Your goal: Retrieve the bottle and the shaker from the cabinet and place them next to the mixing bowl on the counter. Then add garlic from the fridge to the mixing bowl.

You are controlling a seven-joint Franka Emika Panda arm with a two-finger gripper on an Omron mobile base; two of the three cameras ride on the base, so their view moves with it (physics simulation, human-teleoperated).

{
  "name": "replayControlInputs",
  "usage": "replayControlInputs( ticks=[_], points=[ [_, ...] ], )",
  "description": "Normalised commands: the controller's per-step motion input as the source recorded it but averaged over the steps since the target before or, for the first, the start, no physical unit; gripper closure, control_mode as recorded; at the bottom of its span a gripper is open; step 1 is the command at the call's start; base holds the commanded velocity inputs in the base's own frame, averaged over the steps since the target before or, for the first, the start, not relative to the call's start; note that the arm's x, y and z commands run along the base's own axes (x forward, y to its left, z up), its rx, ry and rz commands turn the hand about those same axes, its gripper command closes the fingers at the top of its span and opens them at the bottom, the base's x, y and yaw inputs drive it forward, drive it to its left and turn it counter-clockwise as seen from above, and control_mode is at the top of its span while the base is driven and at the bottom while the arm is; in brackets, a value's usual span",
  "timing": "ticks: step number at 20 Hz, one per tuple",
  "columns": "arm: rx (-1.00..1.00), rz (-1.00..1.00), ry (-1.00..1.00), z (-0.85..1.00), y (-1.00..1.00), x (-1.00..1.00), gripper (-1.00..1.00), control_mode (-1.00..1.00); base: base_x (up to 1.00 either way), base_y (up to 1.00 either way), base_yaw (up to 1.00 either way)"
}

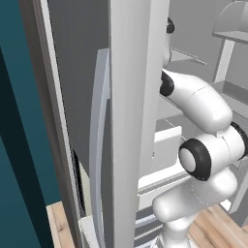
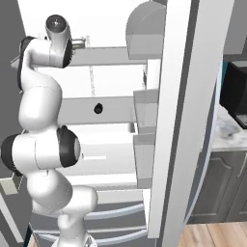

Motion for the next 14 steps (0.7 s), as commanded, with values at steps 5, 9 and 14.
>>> replayControlInputs(
  ticks=[5, 9, 14],
  points=[
    [0.0, 0.0, 0.04, -0.07, 0.06, 0.34, -1.0, -1.0, 0.0, 0.0, 0.0],
    [0.0, 0.0, 0.04, 0.0, 0.13, 0.27, -1.0, -1.0, 0.0, 0.0, 0.0],
    [0.0, 0.0, 0.01, -0.05, 0.18, 0.27, -1.0, -1.0, 0.0, 0.0, 0.0]
  ],
)
